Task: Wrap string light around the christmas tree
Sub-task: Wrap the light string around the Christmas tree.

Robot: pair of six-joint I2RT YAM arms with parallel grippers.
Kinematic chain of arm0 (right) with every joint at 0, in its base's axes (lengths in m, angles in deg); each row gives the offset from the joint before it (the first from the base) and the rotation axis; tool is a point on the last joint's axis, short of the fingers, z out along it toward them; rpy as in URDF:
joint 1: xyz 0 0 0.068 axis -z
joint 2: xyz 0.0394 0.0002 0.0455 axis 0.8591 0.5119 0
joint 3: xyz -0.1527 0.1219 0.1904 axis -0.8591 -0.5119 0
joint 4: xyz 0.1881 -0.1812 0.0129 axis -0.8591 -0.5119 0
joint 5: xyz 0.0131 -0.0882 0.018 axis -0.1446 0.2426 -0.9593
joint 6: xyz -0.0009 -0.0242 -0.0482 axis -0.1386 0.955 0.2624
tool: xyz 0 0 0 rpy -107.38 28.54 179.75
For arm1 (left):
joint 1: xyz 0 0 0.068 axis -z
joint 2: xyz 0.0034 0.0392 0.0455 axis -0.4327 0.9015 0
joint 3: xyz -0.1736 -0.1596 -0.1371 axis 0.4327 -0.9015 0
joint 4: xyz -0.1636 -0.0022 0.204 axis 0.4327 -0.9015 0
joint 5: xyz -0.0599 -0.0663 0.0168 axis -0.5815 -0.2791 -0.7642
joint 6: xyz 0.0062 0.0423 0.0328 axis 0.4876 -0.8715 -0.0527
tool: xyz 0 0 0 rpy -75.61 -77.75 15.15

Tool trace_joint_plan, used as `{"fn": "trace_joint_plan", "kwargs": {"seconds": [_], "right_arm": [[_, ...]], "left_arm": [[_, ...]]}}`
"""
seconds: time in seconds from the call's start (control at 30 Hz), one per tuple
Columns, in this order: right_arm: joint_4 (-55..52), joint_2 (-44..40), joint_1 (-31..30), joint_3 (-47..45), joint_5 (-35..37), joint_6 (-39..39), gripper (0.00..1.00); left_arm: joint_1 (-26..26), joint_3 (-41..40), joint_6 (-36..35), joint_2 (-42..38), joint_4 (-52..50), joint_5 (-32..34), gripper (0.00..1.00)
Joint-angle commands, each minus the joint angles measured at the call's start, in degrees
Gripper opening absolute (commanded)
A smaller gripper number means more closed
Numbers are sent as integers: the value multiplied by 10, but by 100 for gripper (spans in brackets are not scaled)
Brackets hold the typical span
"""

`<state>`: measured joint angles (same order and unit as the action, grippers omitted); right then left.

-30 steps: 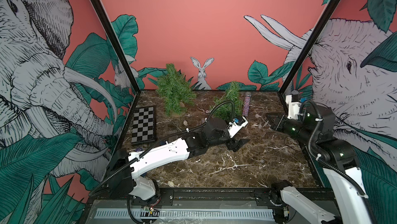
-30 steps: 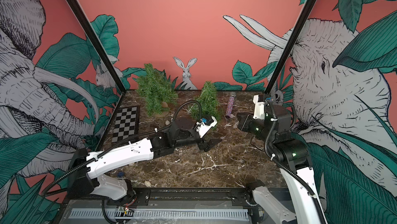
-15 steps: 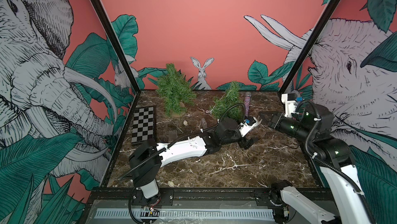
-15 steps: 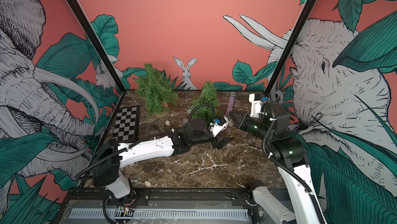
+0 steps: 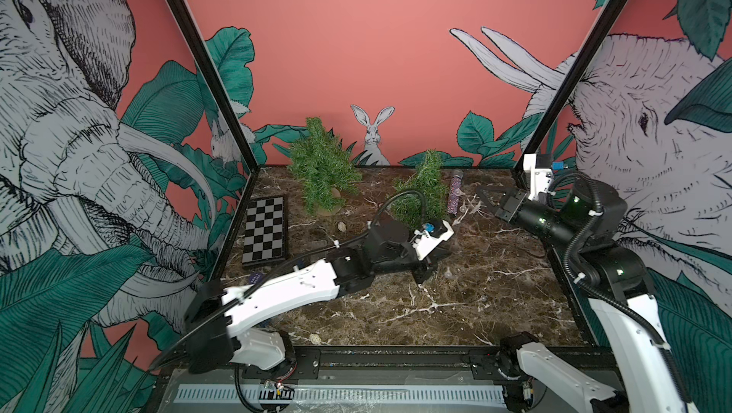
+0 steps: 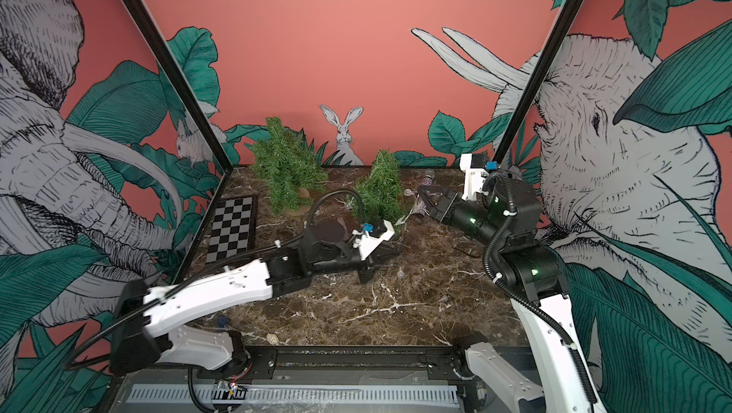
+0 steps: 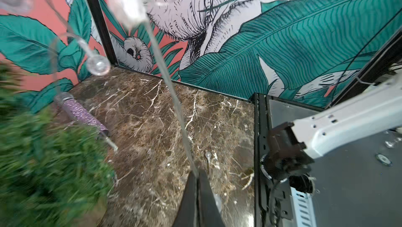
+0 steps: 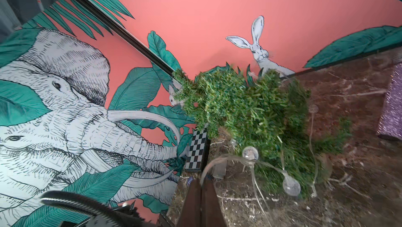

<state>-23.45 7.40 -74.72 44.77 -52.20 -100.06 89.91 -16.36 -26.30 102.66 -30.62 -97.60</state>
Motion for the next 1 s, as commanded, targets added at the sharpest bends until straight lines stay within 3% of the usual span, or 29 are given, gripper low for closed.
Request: {"fn": "trace_joint_plan", "kwargs": {"seconds": [0.0, 0.1, 0.23, 0.37, 0.47, 0.53, 0.77, 0.97], "right_arm": [[105, 13, -6, -7, -33, -19, 0], [149, 37, -23, -16, -41, -27, 0], [221, 67, -72, -19, -47, -41, 0], [235, 105, -114, -7, -43, -31, 0], [209, 130, -125, 0, -36, -5, 0], [199, 139, -127, -7, -25, 10, 1], [127, 141, -124, -19, -12, 80, 29], [64, 131, -82, 21, -60, 125, 47]], "left_arm": [[-31, 27, -4, -94, -175, 21, 0], [-57, 67, -3, -133, -240, 32, 0], [-87, 119, -26, -145, -336, 100, 0], [-176, 150, -17, -142, -409, 189, 0], [-268, 166, 9, -148, -414, 192, 0], [-293, 186, 15, -146, -409, 180, 0], [-297, 270, -2, -103, -425, 154, 0], [-298, 306, -14, -57, -424, 151, 0]]}}
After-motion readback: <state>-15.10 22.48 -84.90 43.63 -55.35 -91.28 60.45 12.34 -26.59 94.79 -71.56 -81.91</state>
